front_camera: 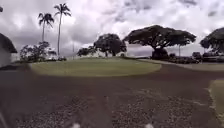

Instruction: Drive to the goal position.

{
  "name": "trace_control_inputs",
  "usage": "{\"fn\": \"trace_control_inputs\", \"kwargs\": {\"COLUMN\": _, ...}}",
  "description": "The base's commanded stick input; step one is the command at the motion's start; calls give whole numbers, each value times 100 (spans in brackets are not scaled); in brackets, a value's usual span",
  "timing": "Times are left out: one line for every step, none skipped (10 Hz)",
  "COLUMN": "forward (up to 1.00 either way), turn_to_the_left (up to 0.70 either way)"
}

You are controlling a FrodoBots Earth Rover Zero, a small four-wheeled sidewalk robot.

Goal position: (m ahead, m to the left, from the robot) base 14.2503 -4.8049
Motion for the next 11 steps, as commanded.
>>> {"fn": "trace_control_inputs", "kwargs": {"forward": 70, "turn_to_the_left": -35}}
{"fn": "trace_control_inputs", "kwargs": {"forward": 70, "turn_to_the_left": -35}}
{"fn": "trace_control_inputs", "kwargs": {"forward": 70, "turn_to_the_left": -35}}
{"fn": "trace_control_inputs", "kwargs": {"forward": 70, "turn_to_the_left": -35}}
{"fn": "trace_control_inputs", "kwargs": {"forward": 70, "turn_to_the_left": -35}}
{"fn": "trace_control_inputs", "kwargs": {"forward": 70, "turn_to_the_left": -35}}
{"fn": "trace_control_inputs", "kwargs": {"forward": 70, "turn_to_the_left": -35}}
{"fn": "trace_control_inputs", "kwargs": {"forward": 70, "turn_to_the_left": -35}}
{"fn": "trace_control_inputs", "kwargs": {"forward": 70, "turn_to_the_left": -35}}
{"fn": "trace_control_inputs", "kwargs": {"forward": 70, "turn_to_the_left": -35}}
{"fn": "trace_control_inputs", "kwargs": {"forward": 70, "turn_to_the_left": -35}}
